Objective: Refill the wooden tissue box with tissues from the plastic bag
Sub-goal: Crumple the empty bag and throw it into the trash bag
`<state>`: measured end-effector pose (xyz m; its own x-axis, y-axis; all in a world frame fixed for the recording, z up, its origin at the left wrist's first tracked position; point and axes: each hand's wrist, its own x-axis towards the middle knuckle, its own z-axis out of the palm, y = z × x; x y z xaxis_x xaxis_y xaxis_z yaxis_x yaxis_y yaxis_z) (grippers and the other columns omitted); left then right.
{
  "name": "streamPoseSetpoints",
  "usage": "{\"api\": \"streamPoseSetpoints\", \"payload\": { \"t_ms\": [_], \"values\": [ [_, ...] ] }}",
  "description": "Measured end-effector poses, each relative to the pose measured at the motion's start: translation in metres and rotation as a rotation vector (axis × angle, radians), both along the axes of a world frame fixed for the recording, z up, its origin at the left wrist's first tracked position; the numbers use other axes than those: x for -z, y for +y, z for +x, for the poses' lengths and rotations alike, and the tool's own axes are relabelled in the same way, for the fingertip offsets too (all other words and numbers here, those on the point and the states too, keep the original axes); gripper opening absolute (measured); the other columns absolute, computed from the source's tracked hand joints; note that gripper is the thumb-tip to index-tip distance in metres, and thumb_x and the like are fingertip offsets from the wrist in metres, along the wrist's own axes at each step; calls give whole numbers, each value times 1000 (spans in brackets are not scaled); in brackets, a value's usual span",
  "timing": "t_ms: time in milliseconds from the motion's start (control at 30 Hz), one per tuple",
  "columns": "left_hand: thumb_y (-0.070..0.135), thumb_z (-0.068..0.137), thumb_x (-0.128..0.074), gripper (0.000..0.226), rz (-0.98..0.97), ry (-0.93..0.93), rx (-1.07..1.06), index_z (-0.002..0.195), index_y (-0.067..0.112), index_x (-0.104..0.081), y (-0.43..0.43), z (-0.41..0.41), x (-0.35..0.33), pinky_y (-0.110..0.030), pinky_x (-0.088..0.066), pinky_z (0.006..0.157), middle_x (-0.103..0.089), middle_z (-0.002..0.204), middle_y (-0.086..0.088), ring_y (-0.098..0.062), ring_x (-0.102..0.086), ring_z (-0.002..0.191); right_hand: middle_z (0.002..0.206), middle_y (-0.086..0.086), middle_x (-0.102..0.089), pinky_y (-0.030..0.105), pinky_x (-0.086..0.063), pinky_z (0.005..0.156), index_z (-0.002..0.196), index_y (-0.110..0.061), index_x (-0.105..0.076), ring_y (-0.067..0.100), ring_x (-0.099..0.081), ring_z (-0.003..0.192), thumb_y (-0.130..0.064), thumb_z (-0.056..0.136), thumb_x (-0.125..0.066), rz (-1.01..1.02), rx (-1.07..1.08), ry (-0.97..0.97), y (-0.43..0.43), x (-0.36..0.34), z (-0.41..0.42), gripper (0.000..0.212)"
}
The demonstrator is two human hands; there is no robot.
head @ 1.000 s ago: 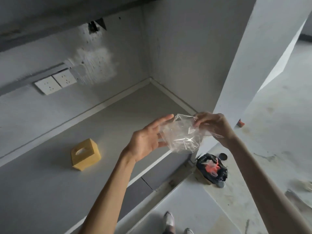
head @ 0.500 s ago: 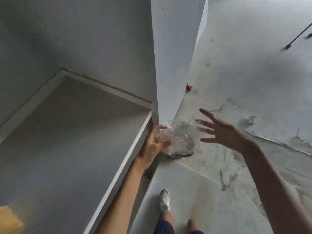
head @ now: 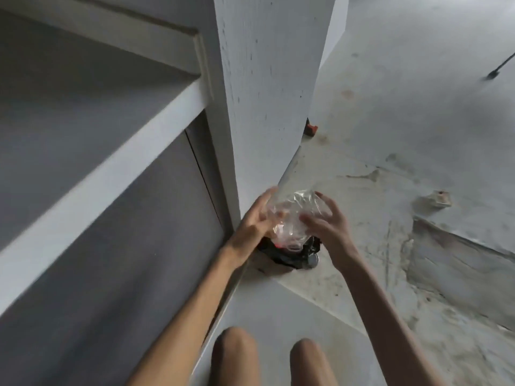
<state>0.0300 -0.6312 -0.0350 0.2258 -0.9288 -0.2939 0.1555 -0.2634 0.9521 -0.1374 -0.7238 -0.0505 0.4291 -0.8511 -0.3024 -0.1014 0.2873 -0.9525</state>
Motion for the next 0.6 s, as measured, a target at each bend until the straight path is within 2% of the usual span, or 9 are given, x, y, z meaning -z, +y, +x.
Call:
{"api": "streamPoseSetpoints", "payload": {
  "t_ms": [67,133,200,267,333,400,467,533,600],
  "values": [
    [28,98,-58,58,-65,144,-42,149,37,-32,-5,15,27,-24,-57,84,-69,118,4,-18,-65,103,100,22,-68,39,-55,72,139,-19,-49,30,-64,80,-15,77,-79,-62,18,-51,-23,33,7,69],
    [27,101,-52,54,-59,-5,-37,151,31,-31,-15,29,59,-32,-55,95,-62,133,0,-23,-58,122,96,19,-66,37,-58,64,140,-17,-46,28,-65,76,-9,82,-77,-233,64,15,-46,63,17,67],
    [23,103,-48,52,62,-239,13,152,27,-31,-21,33,84,-31,-53,97,-51,143,-3,-24,-53,127,97,14,-66,44,-60,61,137,-23,-44,26,-68,73,-11,82,-77,-455,99,182,-61,86,26,65],
    [22,103,-44,44,166,-420,28,146,19,-39,-22,36,109,-35,-58,86,-57,126,-6,-23,-62,106,101,7,-67,43,-57,64,131,-24,-45,25,-69,70,-15,81,-76,-669,119,366,-68,105,26,59],
    [25,103,-44,29,181,-509,0,124,12,-57,-22,41,122,-37,-59,68,-64,105,-9,-24,-66,80,102,5,-69,36,-52,66,126,-22,-50,26,-68,72,-16,79,-76,-829,138,505,-79,120,20,54],
    [27,102,-46,25,157,-641,-45,101,9,-64,-23,44,123,-34,-54,59,-67,89,-8,-20,-62,65,99,6,-72,34,-50,68,122,-22,-56,27,-68,78,-15,78,-77,-895,106,579,-86,135,15,49],
    [28,100,-49,27,165,-787,-68,91,8,-64,-33,46,122,-34,-53,64,-68,85,-3,-19,-61,65,101,10,-74,37,-54,71,121,-23,-60,29,-70,85,-13,79,-76,-900,-11,651,-91,148,22,46],
    [26,97,-52,27,228,-908,-53,86,5,-65,-46,46,132,-40,-56,72,-72,89,-7,-25,-67,76,105,14,-75,40,-57,70,121,-24,-61,32,-71,87,-15,82,-74,-892,-93,700,-92,161,30,42],
    [25,95,-52,28,315,-971,-53,82,3,-65,-63,51,155,-39,-55,69,-72,85,-12,-30,-68,80,105,11,-75,39,-56,66,120,-26,-60,33,-72,85,-23,85,-73,-922,-36,750,-94,162,32,38]
  ]
}}
